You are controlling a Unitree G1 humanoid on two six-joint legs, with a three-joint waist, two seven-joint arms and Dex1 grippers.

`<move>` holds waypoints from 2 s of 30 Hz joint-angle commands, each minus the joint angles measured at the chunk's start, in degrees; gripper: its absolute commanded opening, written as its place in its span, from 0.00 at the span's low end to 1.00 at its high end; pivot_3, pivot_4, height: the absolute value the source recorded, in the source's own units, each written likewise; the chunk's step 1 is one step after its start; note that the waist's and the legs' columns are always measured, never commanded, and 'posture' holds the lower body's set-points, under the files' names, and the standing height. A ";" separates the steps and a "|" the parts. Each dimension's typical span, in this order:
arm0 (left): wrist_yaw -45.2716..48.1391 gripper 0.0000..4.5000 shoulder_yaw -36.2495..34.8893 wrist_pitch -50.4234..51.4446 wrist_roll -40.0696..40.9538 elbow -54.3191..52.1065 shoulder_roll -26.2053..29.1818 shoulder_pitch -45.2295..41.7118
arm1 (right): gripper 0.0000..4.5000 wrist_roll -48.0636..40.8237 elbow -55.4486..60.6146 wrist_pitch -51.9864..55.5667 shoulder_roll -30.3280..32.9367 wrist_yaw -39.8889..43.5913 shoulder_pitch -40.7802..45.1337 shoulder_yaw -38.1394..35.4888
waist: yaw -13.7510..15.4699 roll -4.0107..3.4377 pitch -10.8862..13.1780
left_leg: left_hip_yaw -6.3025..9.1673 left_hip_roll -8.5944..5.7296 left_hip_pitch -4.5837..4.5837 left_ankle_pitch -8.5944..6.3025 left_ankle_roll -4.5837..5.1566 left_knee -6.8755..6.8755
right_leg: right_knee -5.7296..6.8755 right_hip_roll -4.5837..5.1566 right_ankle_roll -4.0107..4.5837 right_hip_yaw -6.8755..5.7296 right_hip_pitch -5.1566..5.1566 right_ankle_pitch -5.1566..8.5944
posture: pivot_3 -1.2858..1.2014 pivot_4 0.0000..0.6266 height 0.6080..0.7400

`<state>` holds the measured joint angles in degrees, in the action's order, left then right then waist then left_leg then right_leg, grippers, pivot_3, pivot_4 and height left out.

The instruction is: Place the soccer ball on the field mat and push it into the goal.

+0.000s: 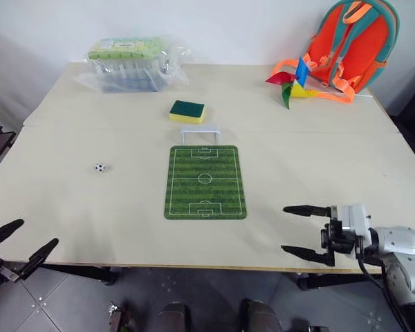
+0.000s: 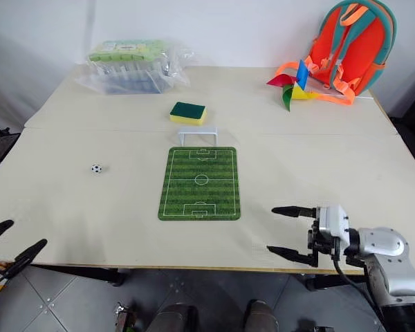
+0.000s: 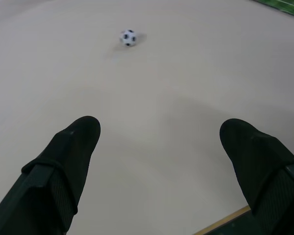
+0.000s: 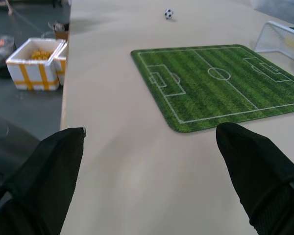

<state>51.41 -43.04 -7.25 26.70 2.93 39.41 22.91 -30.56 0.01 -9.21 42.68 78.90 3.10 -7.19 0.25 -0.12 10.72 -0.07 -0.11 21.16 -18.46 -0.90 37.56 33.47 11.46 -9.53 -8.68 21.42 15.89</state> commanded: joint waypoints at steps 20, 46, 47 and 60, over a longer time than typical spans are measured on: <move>-15.49 0.99 -5.01 12.35 12.64 -5.38 -13.34 -1.96 | 1.00 -5.66 1.44 -4.24 -17.05 -10.06 7.06 -3.33 | 0.73 0.13 -0.07 | -0.25 0.18 -0.03 -0.39 0.08 0.49 | 0.18 -0.19 0.00 0.30 0.05 0.00 | 0.52 0.24 1.00; -27.84 0.71 24.57 14.16 -12.21 36.48 -3.48 -54.95 | 1.00 -3.34 -10.44 -13.82 -20.61 -8.16 9.95 -4.48 | -1.78 0.22 -0.14 | -0.57 0.18 -0.20 -0.40 0.06 0.50 | 0.32 -0.32 -0.02 0.68 0.15 -0.02 | 0.52 0.24 1.00; -27.48 0.64 24.42 14.15 -12.01 36.19 -3.51 -54.49 | 1.00 -3.16 -10.24 -13.93 -20.67 -8.44 9.71 -4.45 | -1.74 0.22 -0.14 | -0.56 0.18 -0.19 -0.40 0.06 0.50 | 0.32 -0.32 -0.02 0.68 0.15 -0.02 | 0.52 0.24 1.00; -2.07 0.19 27.10 16.11 2.07 12.40 -4.19 -51.68 | 1.00 -3.34 -8.80 -11.90 -12.77 -7.98 9.87 -8.40 | -1.02 0.23 -0.14 | -0.57 0.18 -0.11 -0.40 0.07 0.64 | 0.34 -0.30 -0.04 0.71 0.17 -0.04 | 0.52 0.24 1.00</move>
<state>42.15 -18.54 7.01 24.92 24.53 33.87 -28.73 -31.10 -11.35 -23.94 26.47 69.34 13.77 -12.42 -0.78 0.11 10.59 -0.64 0.07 21.06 -18.86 -0.82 38.20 33.80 11.17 -9.58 -7.97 21.59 15.85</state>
